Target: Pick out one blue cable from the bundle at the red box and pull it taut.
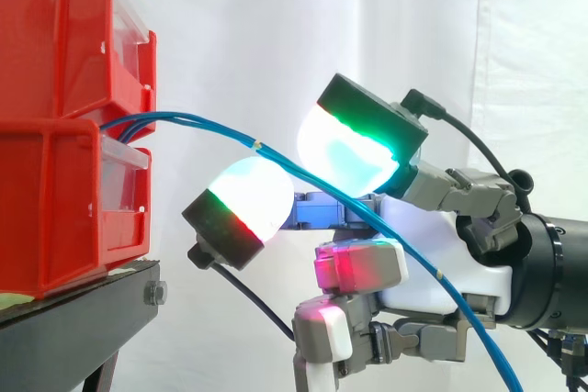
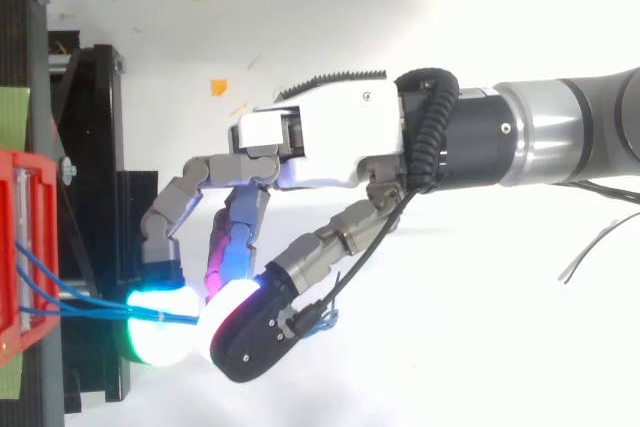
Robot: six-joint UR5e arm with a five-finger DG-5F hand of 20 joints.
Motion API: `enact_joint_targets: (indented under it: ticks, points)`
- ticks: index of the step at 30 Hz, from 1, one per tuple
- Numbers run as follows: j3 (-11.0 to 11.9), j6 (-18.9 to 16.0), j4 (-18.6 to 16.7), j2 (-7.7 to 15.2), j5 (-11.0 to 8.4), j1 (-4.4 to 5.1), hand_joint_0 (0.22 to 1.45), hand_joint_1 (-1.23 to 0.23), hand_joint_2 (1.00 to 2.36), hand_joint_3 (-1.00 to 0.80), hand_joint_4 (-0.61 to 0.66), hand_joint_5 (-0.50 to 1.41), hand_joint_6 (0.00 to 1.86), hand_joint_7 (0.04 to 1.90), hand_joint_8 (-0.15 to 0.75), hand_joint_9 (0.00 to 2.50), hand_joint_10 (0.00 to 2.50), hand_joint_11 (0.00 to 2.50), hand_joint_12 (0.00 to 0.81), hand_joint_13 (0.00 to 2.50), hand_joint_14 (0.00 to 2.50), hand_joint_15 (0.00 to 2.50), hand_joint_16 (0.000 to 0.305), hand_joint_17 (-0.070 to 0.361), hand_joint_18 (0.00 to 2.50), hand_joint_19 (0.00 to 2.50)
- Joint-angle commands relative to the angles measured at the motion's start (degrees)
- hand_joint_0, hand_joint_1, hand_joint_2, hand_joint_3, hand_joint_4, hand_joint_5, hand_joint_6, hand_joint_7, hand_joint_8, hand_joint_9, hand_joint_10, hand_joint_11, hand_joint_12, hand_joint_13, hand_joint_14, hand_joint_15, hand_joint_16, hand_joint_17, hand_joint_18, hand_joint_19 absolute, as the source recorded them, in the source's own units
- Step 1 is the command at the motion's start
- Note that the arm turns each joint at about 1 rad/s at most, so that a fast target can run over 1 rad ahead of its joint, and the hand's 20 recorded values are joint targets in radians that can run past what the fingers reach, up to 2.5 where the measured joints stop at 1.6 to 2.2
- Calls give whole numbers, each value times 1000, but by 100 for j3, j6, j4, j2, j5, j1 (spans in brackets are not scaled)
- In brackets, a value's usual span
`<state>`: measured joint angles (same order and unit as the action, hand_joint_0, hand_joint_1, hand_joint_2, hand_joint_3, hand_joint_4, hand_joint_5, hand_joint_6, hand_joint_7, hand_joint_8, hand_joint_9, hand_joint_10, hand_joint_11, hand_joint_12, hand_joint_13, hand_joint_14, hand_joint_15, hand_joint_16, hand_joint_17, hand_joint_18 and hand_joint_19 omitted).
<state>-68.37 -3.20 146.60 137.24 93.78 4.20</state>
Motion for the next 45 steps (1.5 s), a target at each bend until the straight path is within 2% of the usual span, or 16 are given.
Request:
enact_joint_targets:
  ticks: [1, 6, 10, 14, 18, 19, 24, 31, 39, 41, 45]
  points:
    - [34, -41, 9, -4, 53, -24, 618, -759, 1018, -255, -34, -116, 932, 711, 276, 1247, 31, 928, 324, 1072, 22, 574, 43, 97, 838, 625]
    - [78, -49, 36, -4, 105, -51, 621, -747, 1014, -320, -1, -116, 931, 700, 276, 1253, 31, 916, 324, 1074, 22, 582, 43, 97, 843, 624]
    - [78, -49, 36, 4, 149, -68, 609, -721, 1005, -451, 14, -106, 920, 728, 277, 1285, 31, 923, 326, 1084, 24, 583, 43, 96, 845, 632]
    - [122, -49, 44, 4, 281, -130, 586, -664, 1000, -500, 39, -95, 913, 754, 284, 1321, 32, 914, 327, 1097, 24, 587, 43, 97, 853, 638]
    - [175, -49, 71, -4, 422, -200, 577, -620, 1000, -500, 34, -92, 909, 756, 285, 1338, 32, 915, 327, 1105, 22, 584, 43, 97, 860, 652]
    - [192, -49, 88, 4, 501, -244, 576, -614, 1000, -500, 27, -91, 906, 758, 284, 1338, 31, 918, 328, 1103, 23, 576, 44, 98, 865, 654]
    - [201, -49, 123, -4, 580, -323, 581, -597, 1006, -433, 19, -90, 884, 777, 288, 1326, 32, 911, 332, 1101, 22, 587, 44, 98, 867, 664]
    - [210, -41, 97, 4, 659, -376, 599, -726, 1013, -336, 33, -114, 894, 743, 282, 1239, 31, 918, 335, 1077, 23, 577, 44, 100, 868, 642]
    - [201, 65, 123, 4, 659, -394, 661, -810, 1014, -329, -85, -125, 932, 700, 281, 1216, 30, 921, 326, 1077, 24, 579, 44, 98, 878, 613]
    - [210, 109, 123, 4, 659, -411, 698, -864, 1014, -329, -154, -115, 948, 753, 273, 1278, 32, 941, 322, 1096, 24, 580, 42, 95, 899, 608]
    - [201, 170, 123, -4, 659, -429, 732, -863, 1012, -355, -188, -106, 953, 870, 275, 1295, 30, 942, 323, 1103, 23, 585, 42, 94, 902, 607]
